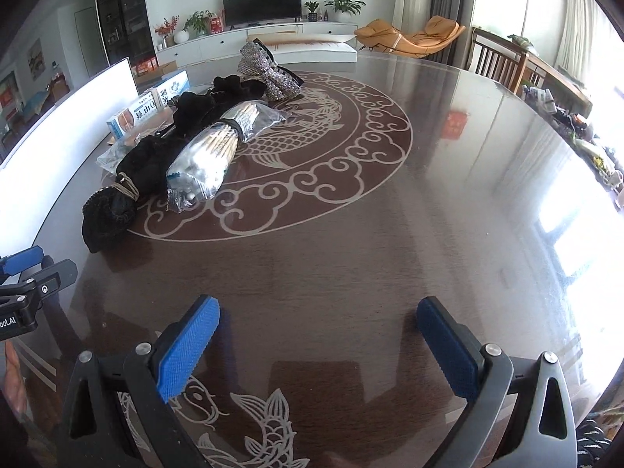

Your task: Organize objects

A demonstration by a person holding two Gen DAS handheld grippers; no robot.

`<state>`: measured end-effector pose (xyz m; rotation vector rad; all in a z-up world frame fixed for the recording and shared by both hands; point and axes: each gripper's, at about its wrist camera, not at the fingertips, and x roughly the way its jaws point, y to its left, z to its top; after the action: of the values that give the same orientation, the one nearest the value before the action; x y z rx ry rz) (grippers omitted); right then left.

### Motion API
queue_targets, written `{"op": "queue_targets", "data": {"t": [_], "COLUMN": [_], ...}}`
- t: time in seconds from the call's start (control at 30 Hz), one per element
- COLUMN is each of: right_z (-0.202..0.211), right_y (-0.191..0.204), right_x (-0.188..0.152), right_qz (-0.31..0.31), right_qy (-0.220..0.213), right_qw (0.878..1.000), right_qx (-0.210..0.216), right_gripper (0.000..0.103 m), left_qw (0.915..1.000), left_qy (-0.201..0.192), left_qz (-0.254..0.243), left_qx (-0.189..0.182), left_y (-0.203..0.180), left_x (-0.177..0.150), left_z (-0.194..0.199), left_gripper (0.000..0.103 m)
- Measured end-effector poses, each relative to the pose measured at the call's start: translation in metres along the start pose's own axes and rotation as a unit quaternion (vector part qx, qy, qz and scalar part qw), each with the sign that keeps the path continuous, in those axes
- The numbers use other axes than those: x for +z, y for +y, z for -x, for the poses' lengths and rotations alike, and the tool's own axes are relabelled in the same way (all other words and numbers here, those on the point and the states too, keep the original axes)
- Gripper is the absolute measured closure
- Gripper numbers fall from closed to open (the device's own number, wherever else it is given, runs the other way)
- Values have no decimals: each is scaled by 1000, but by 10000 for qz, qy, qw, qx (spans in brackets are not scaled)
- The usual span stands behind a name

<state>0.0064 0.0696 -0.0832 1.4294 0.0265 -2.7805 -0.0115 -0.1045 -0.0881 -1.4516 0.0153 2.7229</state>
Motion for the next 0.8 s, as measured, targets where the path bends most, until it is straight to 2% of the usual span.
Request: {"op": "queue_targets", "data": {"t": [0.2,0.5,0.8], "right_z": [-2,-2,-1], "right_y": [-1,0,-1], "right_x": [2,1,1], "right_qz": [-22,-34,-37], "right_qy": [-46,-83,-90], "right_qw": [10000,10000,9999], "right_qx": [-21,-30,-37], "right_gripper": [0,0,0], "left_qw": [9997,9996,9996], "left_qy": [-65,-127,-123], "left_qz": [-218,-235,-230], "left_qx": [21,-34,-43], "left_y": [-9,-8,-8], "left_x": [11,34,35], "left_z": [-10,-26,-26], "left_gripper": [0,0,0]}}
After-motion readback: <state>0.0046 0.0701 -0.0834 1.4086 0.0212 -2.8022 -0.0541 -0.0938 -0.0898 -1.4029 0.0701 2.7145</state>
